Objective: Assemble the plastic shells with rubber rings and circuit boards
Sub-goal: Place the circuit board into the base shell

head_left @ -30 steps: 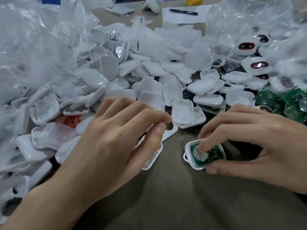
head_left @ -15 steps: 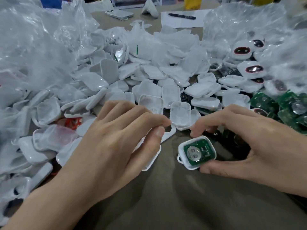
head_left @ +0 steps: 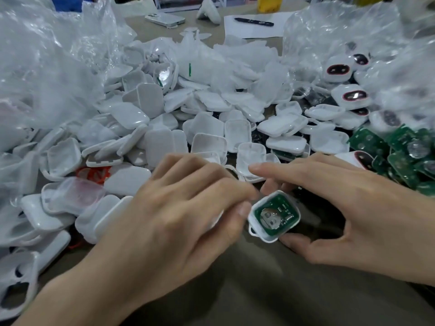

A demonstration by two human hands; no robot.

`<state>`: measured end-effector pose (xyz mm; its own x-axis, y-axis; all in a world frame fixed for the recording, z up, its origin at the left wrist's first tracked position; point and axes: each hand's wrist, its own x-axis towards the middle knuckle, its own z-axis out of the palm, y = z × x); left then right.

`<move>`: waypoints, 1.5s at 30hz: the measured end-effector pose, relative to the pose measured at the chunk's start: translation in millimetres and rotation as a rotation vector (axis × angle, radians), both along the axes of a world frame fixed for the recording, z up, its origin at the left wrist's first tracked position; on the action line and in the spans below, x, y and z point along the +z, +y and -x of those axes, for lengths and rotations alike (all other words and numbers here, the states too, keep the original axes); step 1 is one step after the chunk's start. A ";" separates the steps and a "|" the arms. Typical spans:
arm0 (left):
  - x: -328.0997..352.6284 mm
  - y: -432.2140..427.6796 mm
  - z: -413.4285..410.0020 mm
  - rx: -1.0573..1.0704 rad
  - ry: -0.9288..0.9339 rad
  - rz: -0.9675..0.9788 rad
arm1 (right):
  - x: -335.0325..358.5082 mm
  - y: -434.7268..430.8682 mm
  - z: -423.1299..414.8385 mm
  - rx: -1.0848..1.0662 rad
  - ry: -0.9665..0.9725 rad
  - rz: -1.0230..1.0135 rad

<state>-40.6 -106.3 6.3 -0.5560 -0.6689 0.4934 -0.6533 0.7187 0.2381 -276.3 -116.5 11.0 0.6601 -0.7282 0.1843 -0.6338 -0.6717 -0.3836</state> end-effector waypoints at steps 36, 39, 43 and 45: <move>-7.9 4.7 7.7 0.053 -0.018 -0.248 | -2.9 1.8 -4.4 0.035 0.006 -0.005; -8.3 5.1 9.3 0.056 -0.018 -0.227 | -3.3 1.4 -4.4 0.035 0.000 -0.008; -8.0 5.1 9.2 0.057 -0.021 -0.219 | -3.2 1.3 -3.6 0.040 0.009 -0.007; -8.3 5.1 9.6 0.058 -0.020 -0.221 | -2.9 1.3 -3.4 0.040 0.009 -0.005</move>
<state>-50.2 -101.2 -2.0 -0.5216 -0.7908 0.3202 -0.6983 0.6113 0.3723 -272.9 -115.2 8.1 0.6902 -0.7023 0.1743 -0.6102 -0.6944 -0.3814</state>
